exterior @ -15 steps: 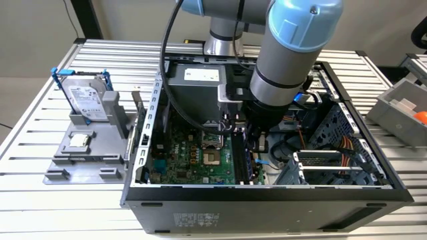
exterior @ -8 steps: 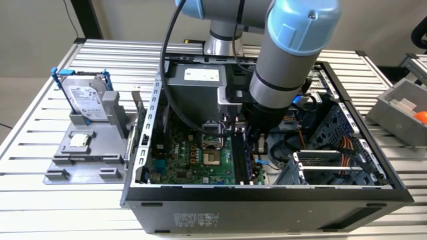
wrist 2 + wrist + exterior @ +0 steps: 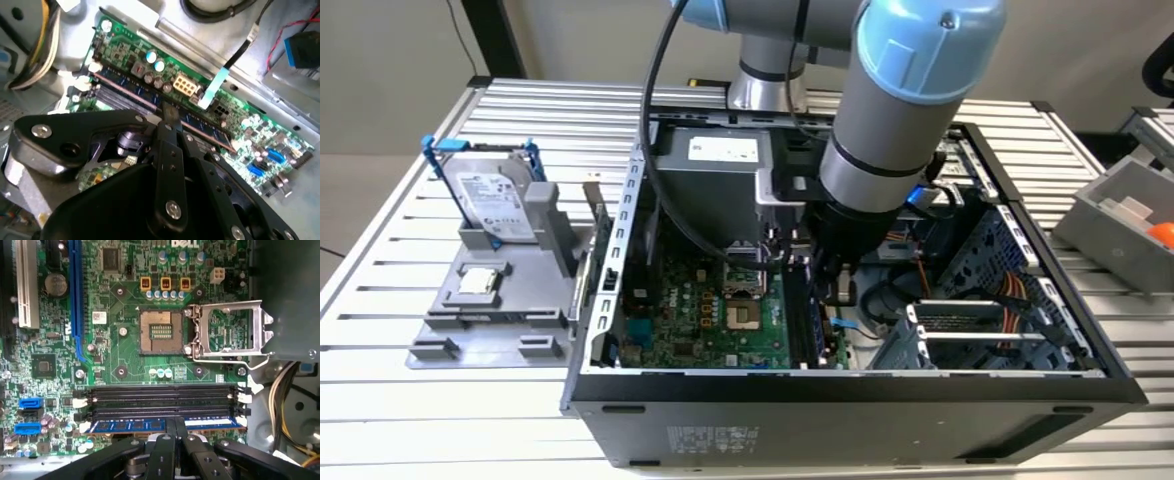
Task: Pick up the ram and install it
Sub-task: 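Press down the ram until it locks into place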
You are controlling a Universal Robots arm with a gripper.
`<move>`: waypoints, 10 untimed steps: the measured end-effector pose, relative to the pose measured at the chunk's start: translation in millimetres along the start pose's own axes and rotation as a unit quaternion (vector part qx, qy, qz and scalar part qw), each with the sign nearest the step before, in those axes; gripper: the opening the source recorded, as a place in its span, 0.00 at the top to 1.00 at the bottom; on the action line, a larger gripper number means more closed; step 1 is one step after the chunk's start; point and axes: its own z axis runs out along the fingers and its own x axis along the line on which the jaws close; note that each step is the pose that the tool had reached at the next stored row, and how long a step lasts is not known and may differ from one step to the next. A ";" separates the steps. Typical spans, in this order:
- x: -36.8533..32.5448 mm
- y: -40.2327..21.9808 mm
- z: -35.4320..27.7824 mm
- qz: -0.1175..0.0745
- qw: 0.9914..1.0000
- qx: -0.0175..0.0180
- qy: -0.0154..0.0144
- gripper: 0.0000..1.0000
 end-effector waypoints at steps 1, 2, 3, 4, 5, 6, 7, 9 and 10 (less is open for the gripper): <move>-0.2 0.1 -4.2 0.000 1.000 0.000 0.000 1.00; -0.5 0.1 -9.0 0.000 1.000 0.000 0.000 1.00; -0.8 0.1 -13.5 0.000 1.000 0.000 0.000 1.00; -1.1 0.2 -17.9 0.000 1.000 0.000 0.000 1.00; -1.4 0.2 -22.6 0.000 1.000 0.000 0.000 1.00; -1.7 0.3 -27.0 0.000 1.000 0.000 0.000 1.00; -2.0 0.3 -31.8 0.000 1.000 0.000 0.000 1.00; -2.4 0.4 -39.5 0.000 1.000 0.000 0.000 1.00; -2.7 0.4 -43.4 0.000 1.000 0.000 0.000 1.00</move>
